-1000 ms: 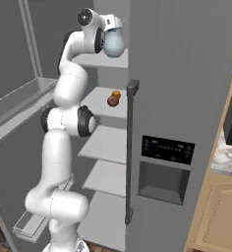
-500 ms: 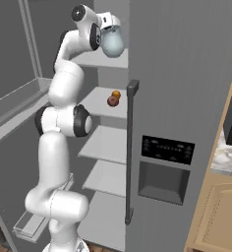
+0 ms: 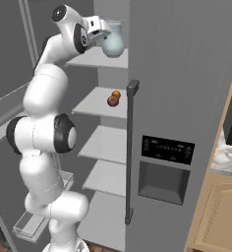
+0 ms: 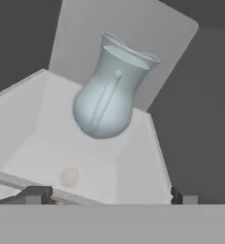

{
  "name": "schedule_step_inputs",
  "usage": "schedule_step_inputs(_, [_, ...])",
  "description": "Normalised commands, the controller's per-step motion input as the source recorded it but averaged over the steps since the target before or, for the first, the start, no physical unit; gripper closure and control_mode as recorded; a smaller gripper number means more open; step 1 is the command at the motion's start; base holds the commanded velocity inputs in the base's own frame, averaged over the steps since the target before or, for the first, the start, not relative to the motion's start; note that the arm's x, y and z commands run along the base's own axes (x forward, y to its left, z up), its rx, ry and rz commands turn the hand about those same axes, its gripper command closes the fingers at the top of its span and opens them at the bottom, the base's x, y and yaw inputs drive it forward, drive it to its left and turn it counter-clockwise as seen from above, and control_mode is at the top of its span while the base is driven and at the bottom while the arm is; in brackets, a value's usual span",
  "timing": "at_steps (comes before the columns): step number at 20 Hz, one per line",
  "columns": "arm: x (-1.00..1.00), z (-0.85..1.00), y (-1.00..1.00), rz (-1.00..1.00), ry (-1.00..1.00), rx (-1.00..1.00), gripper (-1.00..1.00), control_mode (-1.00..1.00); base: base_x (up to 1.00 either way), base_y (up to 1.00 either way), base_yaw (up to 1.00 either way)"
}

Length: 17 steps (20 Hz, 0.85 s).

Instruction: Move the mango and onion from the top shelf to the second highest shelf to make space. Then, place the pitcher from the counter on the cleared top shelf.

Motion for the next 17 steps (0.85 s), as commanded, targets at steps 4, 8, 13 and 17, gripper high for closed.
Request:
schedule_step_inputs(4, [-1.0, -0.84, 0.0, 0.0, -0.3, -0.02, -1.0, -1.0, 0.0, 0.0, 0.0])
schedule_step_inputs(8, [-1.0, -0.43, 0.0, 0.0, -0.23, 0.0, -1.0, -1.0, 0.0, 0.0, 0.0])
schedule_step_inputs(13, [-1.0, -0.22, 0.0, 0.01, -0.11, 0.02, -1.0, -1.0, 0.0, 0.0, 0.0])
schedule_step_inputs(17, [-1.0, -0.01, 0.0, 0.11, 0.0, 0.11, -1.0, -1.0, 0.0, 0.0, 0.0])
